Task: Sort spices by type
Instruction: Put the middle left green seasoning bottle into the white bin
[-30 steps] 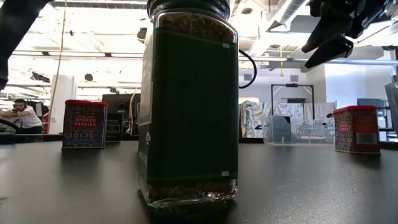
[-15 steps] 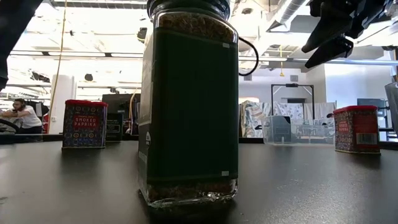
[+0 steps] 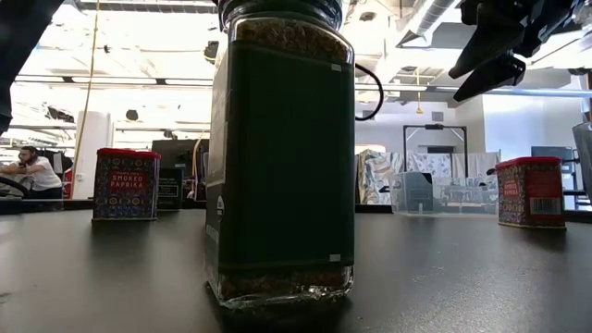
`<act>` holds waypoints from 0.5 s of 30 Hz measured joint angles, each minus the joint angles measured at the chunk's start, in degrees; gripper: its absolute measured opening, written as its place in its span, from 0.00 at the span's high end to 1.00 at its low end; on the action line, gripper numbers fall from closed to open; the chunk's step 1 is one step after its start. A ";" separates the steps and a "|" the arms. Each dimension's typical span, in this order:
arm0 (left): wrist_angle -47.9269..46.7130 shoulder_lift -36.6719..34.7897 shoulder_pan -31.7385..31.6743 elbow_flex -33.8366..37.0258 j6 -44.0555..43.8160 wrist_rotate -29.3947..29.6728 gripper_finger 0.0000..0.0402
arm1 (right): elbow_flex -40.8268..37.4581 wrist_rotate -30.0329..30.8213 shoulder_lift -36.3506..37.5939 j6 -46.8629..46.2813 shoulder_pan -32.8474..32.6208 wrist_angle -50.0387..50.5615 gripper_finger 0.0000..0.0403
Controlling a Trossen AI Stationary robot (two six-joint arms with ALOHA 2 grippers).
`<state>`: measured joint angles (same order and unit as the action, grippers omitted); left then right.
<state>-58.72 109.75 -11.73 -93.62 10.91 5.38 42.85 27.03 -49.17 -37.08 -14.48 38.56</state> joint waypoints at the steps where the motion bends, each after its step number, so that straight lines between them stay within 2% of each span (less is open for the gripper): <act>1: 0.26 0.00 0.00 0.00 0.47 0.53 0.49 | 0.00 0.00 0.00 0.00 -0.02 -0.01 0.15; 8: 0.47 0.00 0.02 -0.13 4.20 2.33 0.49 | 0.00 0.00 0.00 0.01 0.00 -0.01 0.15; 15: -0.44 0.00 0.38 -0.17 4.32 2.36 0.49 | 0.00 0.00 0.00 0.00 0.00 -0.01 0.15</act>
<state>-59.16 109.75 -11.35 -93.80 15.22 7.74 42.85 27.03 -49.17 -37.08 -14.48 38.54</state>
